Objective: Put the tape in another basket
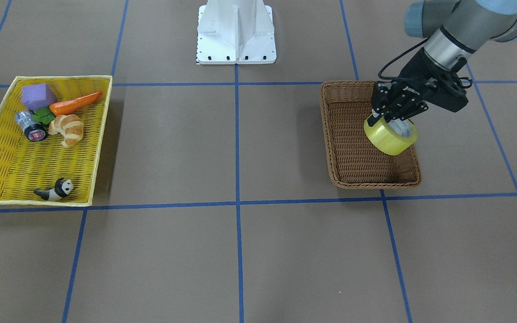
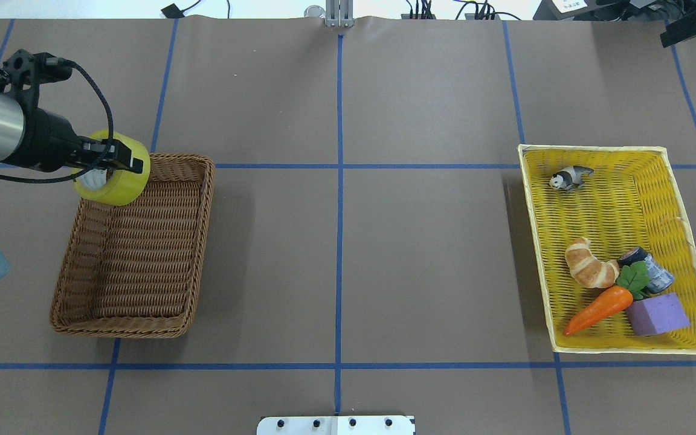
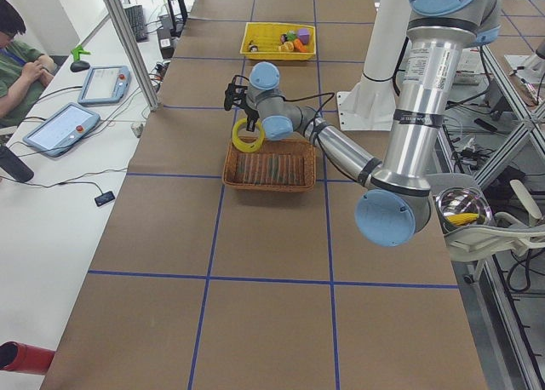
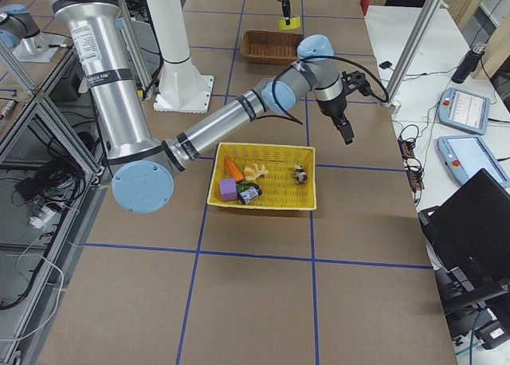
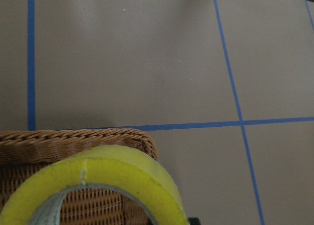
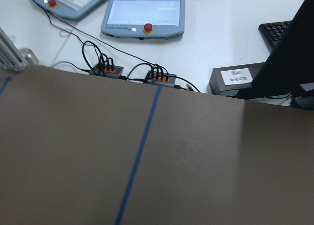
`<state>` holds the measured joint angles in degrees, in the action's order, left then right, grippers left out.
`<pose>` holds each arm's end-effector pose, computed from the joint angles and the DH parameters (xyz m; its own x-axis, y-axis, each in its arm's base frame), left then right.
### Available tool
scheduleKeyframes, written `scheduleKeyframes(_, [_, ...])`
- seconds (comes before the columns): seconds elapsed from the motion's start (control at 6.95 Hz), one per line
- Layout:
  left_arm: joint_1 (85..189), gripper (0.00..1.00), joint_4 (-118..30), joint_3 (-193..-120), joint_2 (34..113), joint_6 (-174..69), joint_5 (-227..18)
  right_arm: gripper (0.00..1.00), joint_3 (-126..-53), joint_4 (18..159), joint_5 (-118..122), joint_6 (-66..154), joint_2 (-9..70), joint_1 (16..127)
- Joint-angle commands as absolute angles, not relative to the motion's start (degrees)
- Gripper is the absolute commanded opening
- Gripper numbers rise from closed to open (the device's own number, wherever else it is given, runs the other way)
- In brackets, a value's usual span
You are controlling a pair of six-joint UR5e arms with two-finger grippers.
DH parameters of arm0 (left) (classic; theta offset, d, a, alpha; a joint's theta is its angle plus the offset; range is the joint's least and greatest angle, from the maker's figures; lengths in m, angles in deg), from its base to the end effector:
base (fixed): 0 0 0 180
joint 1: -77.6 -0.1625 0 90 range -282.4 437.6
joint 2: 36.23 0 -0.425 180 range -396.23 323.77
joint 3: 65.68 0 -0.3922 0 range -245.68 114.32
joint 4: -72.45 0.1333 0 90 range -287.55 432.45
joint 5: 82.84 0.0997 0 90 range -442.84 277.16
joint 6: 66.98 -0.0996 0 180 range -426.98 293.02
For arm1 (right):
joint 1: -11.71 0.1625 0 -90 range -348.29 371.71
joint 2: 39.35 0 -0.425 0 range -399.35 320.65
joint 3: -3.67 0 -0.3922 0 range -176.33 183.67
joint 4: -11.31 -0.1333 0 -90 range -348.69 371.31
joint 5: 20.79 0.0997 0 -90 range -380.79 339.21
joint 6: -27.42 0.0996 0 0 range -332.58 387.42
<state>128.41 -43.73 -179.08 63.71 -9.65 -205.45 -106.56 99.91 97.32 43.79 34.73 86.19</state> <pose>0.2693 -0.4564 0.3222 0.4638 0.1507 -0.8730 0.1295 0.9633 0.2351 -0.0682 -0.5683 0.3487 0.8015 -0.2766 0.5302 -0.0143 0.8774 0.4795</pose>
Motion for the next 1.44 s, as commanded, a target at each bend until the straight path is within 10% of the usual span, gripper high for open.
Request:
scheduleKeyframes(0.0, [122.28,0.0,-30.59,-182.13,63.44,-14.25,-200.28,1.0,-108.39,112.61,101.89,34.75,34.74,87.99])
scheduleKeyframes(0.43, [115.07,0.0,-26.18,-180.56,64.23,-13.38,-200.09,1.0,-108.39,123.53,103.39,28.13,34.39,88.18])
scheduleKeyframes(0.58, [114.96,0.64,-26.16,-180.12,64.32,-13.28,-199.91,1.0,-108.39,126.25,105.4,28.04,34.39,88.79])
scheduleKeyframes(0.72, [114.78,0.98,-26.25,-180.64,63.8,-13.54,-193.04,1.0,-108.31,130.63,105.25,26.64,34.3,88.79])
scheduleKeyframes(1.29, [122.1,0.98,-25.9,-182.22,58.98,-23.42,-189.44,1.0,-108.21,132.87,105.69,26.36,34.91,88.88])
